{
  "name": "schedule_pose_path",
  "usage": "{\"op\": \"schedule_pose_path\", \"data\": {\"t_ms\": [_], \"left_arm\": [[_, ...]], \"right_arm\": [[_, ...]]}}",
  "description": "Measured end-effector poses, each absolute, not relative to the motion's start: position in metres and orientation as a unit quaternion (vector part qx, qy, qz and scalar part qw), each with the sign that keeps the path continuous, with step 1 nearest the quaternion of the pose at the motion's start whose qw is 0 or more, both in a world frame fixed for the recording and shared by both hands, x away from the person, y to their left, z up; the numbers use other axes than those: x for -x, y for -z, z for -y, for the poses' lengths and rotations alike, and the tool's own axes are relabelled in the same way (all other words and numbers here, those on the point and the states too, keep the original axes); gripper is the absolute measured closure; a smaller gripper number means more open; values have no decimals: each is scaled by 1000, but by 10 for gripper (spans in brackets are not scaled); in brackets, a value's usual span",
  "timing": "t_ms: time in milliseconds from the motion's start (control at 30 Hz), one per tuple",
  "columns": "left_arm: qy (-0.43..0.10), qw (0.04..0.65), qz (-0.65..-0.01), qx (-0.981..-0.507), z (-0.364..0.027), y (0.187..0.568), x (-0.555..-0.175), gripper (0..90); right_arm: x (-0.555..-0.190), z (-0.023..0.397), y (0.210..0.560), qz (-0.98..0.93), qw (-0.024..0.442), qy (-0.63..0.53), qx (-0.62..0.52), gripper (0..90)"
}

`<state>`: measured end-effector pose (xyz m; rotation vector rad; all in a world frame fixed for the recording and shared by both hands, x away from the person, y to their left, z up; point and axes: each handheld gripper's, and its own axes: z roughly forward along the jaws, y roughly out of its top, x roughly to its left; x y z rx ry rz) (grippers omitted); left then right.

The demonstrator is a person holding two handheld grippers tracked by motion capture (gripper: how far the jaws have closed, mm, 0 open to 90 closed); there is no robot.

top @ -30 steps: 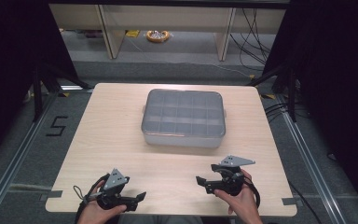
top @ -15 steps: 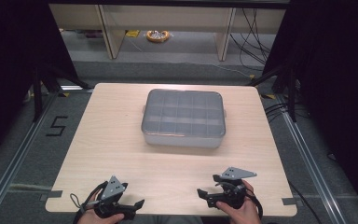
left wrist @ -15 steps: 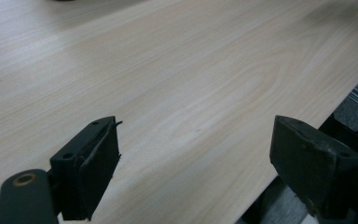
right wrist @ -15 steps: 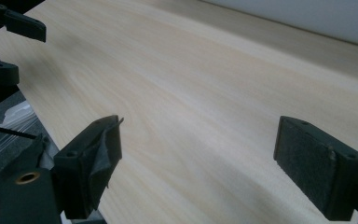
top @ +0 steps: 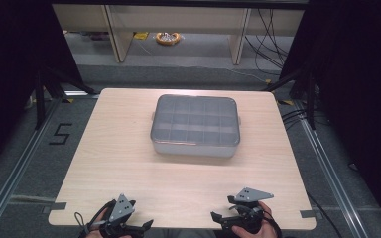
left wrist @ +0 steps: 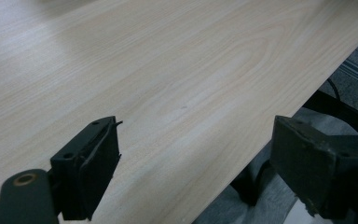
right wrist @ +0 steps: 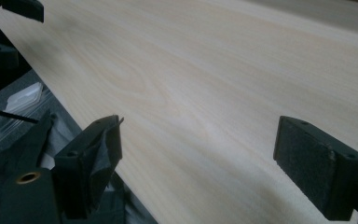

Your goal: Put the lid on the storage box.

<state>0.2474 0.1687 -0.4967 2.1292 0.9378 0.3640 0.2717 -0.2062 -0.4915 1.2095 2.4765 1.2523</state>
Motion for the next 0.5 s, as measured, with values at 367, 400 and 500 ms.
{"op": "schedule_pose_path", "data": {"t_ms": [367, 400, 500], "left_arm": [[-147, 374, -374, -836, -169, 499, -251, 154], [-141, 370, -369, -841, -170, 498, -251, 154], [-141, 376, -371, -837, -169, 500, -251, 154]], "right_arm": [[-270, 205, 494, -828, 72, -390, -397, 164], [-271, 205, 495, -827, 66, -390, -399, 164], [-272, 206, 495, -826, 71, -390, -401, 164]]}}
